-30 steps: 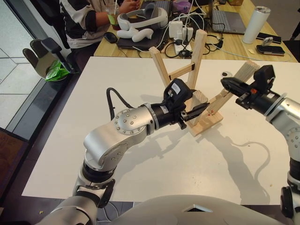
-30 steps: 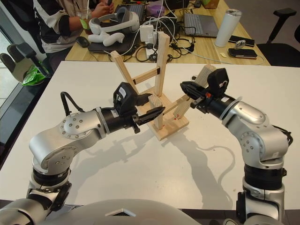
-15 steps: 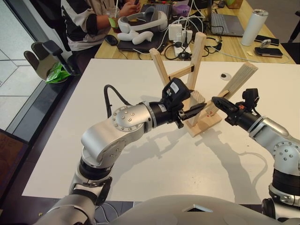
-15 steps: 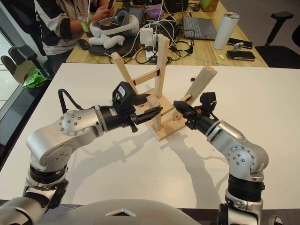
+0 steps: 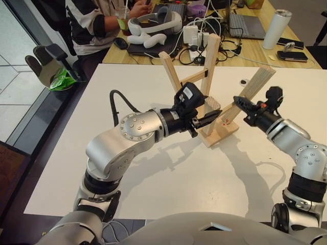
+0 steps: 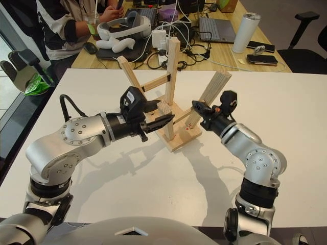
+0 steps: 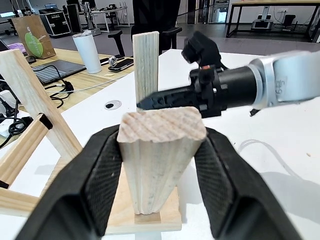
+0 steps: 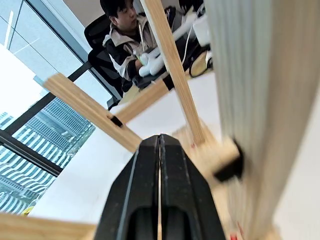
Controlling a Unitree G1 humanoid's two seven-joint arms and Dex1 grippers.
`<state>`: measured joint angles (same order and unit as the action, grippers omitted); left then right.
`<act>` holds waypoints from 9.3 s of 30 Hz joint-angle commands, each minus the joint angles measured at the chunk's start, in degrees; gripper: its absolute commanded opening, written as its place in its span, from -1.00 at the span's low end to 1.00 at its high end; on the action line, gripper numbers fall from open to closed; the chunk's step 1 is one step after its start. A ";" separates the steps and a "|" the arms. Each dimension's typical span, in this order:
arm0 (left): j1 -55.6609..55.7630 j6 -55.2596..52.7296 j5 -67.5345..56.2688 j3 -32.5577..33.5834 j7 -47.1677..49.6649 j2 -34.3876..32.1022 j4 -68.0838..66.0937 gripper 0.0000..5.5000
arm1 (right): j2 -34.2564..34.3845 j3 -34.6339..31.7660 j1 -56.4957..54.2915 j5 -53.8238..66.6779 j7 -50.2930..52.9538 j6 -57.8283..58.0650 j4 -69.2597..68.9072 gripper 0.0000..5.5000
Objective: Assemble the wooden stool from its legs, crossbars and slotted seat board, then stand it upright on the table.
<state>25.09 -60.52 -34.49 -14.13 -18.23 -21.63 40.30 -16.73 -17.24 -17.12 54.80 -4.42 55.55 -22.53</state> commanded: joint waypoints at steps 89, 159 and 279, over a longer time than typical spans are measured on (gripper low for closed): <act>-10.79 -11.11 -12.53 33.39 59.05 17.18 -0.74 0.09 | 16.77 -20.20 -5.75 11.85 26.92 -3.01 7.81 -1.00; 1.72 -10.12 21.21 20.00 39.25 25.24 -0.96 0.10 | -13.97 6.91 18.56 -2.66 5.96 -10.82 -20.89 0.25; -0.38 -1.50 32.82 15.54 26.46 26.33 -5.83 0.10 | 23.60 26.82 5.35 -46.67 20.35 -25.35 18.01 0.21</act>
<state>25.07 -62.39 -1.73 1.18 8.46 4.72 35.15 4.25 9.08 -11.64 9.68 15.34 30.27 -5.31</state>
